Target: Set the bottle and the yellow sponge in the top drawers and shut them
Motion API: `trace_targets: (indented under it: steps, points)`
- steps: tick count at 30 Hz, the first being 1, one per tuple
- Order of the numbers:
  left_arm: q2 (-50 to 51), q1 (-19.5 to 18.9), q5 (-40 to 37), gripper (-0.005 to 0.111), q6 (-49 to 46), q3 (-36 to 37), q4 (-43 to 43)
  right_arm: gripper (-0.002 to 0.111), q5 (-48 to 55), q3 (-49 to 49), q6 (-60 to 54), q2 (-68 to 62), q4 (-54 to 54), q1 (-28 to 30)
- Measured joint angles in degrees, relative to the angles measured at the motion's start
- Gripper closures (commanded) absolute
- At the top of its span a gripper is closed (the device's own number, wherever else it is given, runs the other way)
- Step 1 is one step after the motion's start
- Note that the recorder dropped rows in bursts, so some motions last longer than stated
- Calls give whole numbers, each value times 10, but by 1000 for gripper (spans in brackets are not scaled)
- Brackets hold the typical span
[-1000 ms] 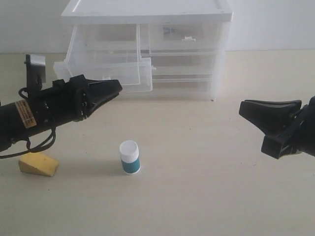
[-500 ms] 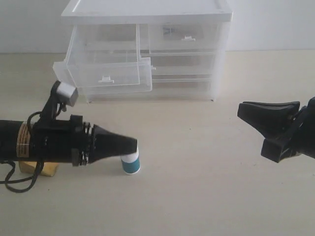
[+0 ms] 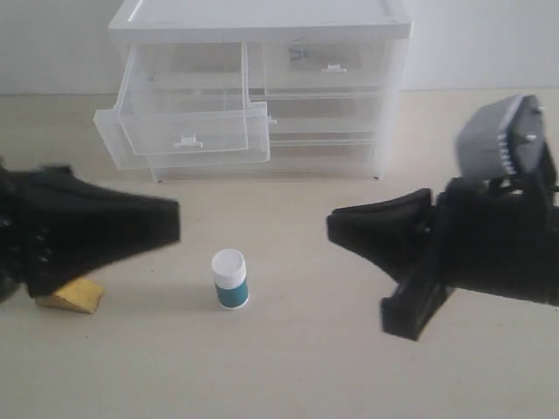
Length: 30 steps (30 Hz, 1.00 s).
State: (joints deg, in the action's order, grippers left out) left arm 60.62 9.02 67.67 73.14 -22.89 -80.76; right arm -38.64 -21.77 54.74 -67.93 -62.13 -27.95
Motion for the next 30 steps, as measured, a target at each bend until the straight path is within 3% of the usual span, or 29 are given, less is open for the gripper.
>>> trace_targets:
  steps: [2,4,8,11,12,15,18,30]
  points:
    - [-91,-9,-92,103,14,0,6,105,76,-42,8,-15,1,-87]
    - [-185,-13,-242,103,52,2,-1,105,136,-86,10,-43,5,-167]
    - [-319,-17,-517,103,120,29,-14,103,212,-175,8,-134,17,-270]
    - [-399,-17,-648,103,142,62,-13,85,239,-258,8,-225,44,-307]
    - [-419,-17,-673,103,145,71,-13,74,244,-279,8,-252,54,-315]
    - [-463,-17,-722,103,149,86,-8,50,260,-361,-1,-344,68,-343]
    - [-487,-17,-743,103,152,92,-6,36,264,-432,-12,-419,51,-363]
    - [-492,-17,-744,103,156,93,-4,34,353,-626,-23,-591,15,-371]
